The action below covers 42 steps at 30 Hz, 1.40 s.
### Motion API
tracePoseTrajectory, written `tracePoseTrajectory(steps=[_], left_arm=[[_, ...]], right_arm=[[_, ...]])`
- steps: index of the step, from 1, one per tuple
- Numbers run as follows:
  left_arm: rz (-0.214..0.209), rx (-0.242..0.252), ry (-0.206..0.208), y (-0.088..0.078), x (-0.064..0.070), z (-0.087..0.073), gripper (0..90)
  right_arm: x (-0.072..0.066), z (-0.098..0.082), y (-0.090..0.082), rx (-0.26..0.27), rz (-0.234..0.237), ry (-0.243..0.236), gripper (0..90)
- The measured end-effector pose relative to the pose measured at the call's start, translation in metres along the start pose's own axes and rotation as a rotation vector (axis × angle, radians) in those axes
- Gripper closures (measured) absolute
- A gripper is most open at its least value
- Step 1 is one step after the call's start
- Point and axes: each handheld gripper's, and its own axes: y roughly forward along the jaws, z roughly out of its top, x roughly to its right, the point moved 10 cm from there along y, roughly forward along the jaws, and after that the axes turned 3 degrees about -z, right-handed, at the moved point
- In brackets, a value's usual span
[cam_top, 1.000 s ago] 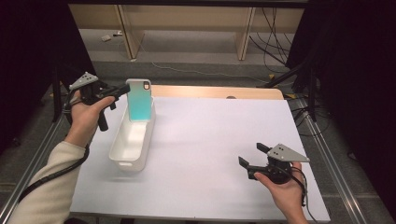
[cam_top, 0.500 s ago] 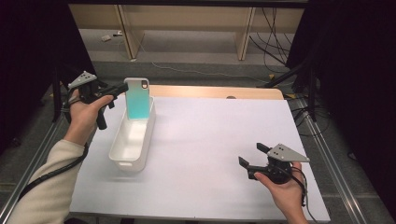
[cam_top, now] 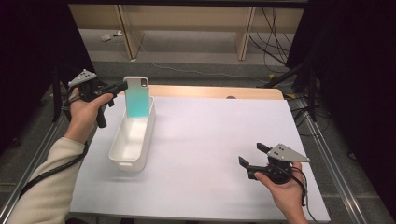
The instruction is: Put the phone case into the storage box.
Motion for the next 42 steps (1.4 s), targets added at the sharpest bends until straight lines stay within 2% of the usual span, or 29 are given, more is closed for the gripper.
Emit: tracePoseTrajectory(steps=[32, 38, 42], left_arm=[[0.021, -0.011, 0.012, 0.008, -0.013, -0.003, 83.8], [0.019, -0.011, 0.013, 0.010, -0.014, -0.003, 83.8], [0.021, -0.010, 0.011, 0.012, -0.015, -0.003, 83.8]], right_arm=[[0.000, -0.001, 0.000, -0.008, -0.003, -0.004, 16.4], [-0.001, -0.001, 0.001, 0.003, 0.009, 0.009, 16.4], [0.000, -0.002, 0.000, -0.012, 0.003, 0.005, 16.4]])
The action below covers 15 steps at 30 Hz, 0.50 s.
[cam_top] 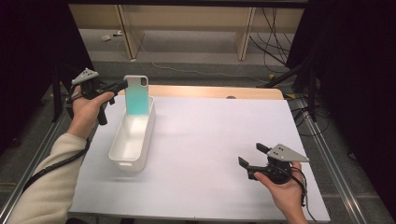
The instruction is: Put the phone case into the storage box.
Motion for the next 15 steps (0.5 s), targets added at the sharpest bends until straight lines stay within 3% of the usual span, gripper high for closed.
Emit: tracePoseTrajectory(steps=[15], left_arm=[[0.006, 0.004, 0.002, 0.0030, -0.0018, 0.0010, 83.8]], right_arm=[[-0.0003, 0.0004, 0.0007, 0.005, 0.001, 0.002, 16.3]])
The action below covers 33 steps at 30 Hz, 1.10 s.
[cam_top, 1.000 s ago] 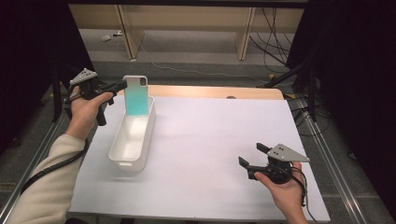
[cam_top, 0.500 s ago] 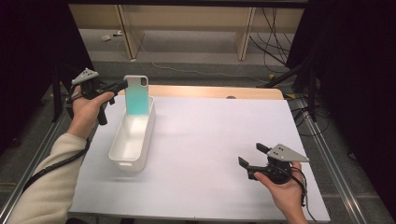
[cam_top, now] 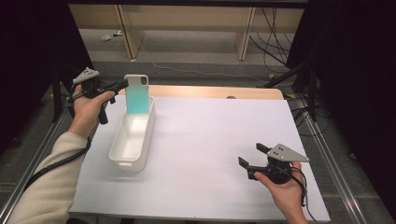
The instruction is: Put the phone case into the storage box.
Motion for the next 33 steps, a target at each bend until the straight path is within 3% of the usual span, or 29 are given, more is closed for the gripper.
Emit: tracePoseTrajectory(steps=[33], left_arm=[[0.007, -0.010, -0.005, 0.0086, -0.0077, -0.0025, 83.8]], right_arm=[[0.0003, -0.0003, 0.0000, 0.000, -0.002, -0.001, 16.4]])
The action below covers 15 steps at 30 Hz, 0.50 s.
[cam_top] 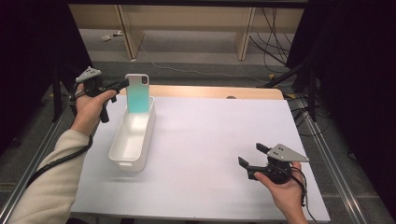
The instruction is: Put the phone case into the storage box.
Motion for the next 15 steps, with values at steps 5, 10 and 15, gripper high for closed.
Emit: tracePoseTrajectory(steps=[5, 10, 15], left_arm=[[0.005, 0.001, -0.002, 0.0007, -0.0038, -0.0006, 83.8], [0.009, 0.001, -0.004, 0.0017, -0.0066, -0.0018, 83.8], [0.016, 0.001, -0.002, 0.0023, -0.0088, -0.0012, 83.8]], right_arm=[[0.0001, -0.0002, 0.0001, -0.001, 0.000, -0.001, 16.4], [0.0002, -0.0008, 0.0008, -0.003, -0.002, -0.003, 16.3], [0.0009, -0.0030, -0.0005, -0.027, -0.005, -0.014, 16.4]])
